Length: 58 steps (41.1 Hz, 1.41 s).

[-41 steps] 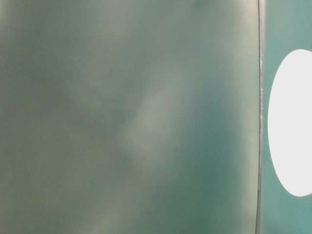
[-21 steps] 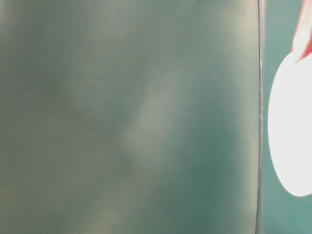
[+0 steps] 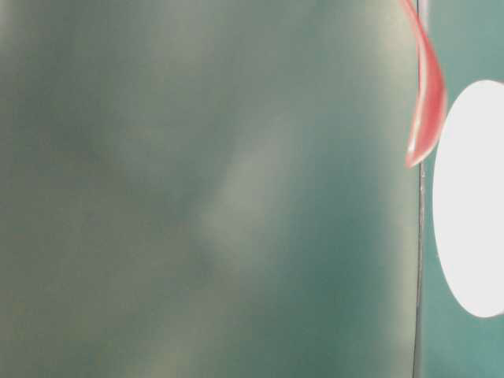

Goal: Grip the spoon and scoop the red block from the bowl with right arm.
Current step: 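Lift the pink spoon off the rest and carry it over the bowl, then lower the spoon bowl into the white bowl beside the red cube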

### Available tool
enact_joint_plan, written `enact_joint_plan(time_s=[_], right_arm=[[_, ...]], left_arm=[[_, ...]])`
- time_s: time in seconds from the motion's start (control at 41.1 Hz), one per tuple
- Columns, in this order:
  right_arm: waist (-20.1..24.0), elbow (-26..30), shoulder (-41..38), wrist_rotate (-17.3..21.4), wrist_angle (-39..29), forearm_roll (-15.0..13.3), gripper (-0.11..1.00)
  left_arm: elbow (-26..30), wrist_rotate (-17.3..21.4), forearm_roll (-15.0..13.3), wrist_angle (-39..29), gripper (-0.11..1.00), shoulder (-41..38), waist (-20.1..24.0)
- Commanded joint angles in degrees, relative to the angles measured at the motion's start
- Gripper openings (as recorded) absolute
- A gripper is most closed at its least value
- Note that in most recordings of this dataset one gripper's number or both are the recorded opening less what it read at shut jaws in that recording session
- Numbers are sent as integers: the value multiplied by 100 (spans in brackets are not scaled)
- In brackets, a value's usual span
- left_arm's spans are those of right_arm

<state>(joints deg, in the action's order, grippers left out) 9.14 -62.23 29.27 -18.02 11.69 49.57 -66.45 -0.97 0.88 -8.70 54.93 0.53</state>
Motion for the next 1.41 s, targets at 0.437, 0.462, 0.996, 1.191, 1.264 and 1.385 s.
enact_joint_plan(time_s=[0.437,0.462,0.996,1.191,1.264,1.385], right_arm=[[-1151,967,-26,0,-1705,-598,25],[-1160,1002,-35,9,-1767,-659,25],[-1661,2250,-923,44,-3322,-1310,25],[-1696,2716,-1310,70,-3788,-1556,25],[-1731,2865,-1441,88,-4008,-1644,25],[-1802,3155,-1617,88,-4342,-1784,25]], left_arm=[[97,-9,0,-88,0,-35,9],[97,-9,0,-105,0,-35,9],[114,-9,9,-220,0,9,9],[114,-9,9,-299,0,18,9],[114,-9,0,-316,0,9,9],[123,0,0,-316,0,18,9]])
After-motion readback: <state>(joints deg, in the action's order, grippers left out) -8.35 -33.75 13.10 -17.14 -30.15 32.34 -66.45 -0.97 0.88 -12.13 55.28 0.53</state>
